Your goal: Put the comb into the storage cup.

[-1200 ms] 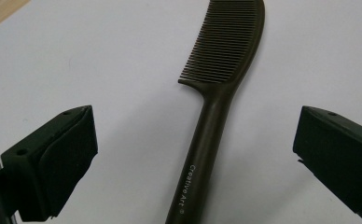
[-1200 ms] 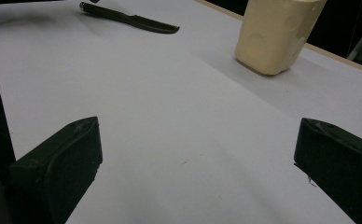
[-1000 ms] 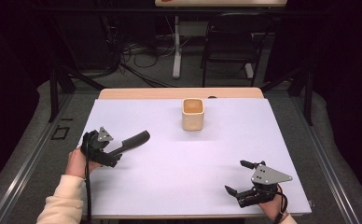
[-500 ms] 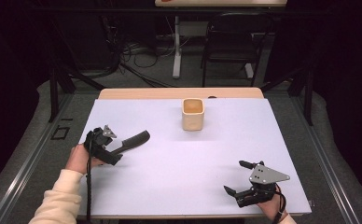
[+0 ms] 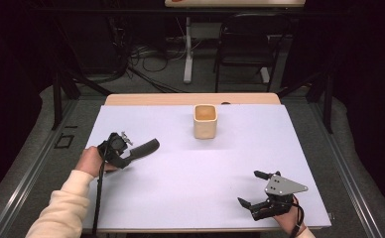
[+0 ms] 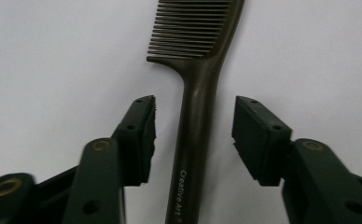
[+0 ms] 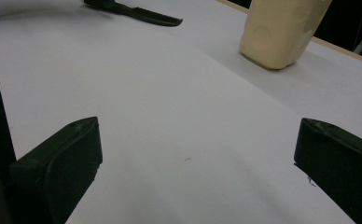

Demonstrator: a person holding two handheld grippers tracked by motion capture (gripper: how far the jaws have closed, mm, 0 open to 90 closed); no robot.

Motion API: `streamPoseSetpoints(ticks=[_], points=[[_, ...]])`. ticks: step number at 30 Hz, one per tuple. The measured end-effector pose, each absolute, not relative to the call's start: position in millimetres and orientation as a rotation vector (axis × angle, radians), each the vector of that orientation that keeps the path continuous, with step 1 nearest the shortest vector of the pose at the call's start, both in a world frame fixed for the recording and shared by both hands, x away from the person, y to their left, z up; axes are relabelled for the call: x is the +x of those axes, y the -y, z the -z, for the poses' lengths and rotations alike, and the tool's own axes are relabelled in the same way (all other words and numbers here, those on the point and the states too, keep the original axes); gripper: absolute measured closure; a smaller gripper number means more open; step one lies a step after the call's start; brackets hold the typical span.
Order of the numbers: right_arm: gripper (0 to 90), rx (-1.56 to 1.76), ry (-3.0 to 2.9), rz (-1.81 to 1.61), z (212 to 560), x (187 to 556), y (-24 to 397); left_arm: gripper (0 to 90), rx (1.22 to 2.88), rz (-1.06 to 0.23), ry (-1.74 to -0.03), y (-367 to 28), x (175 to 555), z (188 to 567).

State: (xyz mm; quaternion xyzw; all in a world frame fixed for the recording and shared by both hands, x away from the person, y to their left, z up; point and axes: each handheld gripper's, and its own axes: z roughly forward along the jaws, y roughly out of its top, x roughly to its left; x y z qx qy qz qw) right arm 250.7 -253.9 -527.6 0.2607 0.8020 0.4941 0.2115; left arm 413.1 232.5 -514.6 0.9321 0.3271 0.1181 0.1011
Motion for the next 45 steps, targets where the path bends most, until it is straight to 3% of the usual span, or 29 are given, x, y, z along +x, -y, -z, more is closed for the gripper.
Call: streamPoseSetpoints(ticks=[4, 17, 33, 45], points=[[0.5, 0.723, -2.228, -1.373, 528, 251, 254, 59.6, 2.786, -0.313, -0.951, -228, 420, 514], [0.5, 0.723, -2.247, -1.359, 528, 251, 253, 65.7, 2.892, -0.249, -0.863, -222, 429, 525], [1.3, 0.728, -2.254, -1.354, 529, 251, 253, 71.9, 2.888, -0.256, -0.88, -221, 431, 525], [1.3, 0.733, -2.246, -1.356, 529, 251, 253, 72.1, 2.783, -0.309, -0.919, -228, 423, 509]])
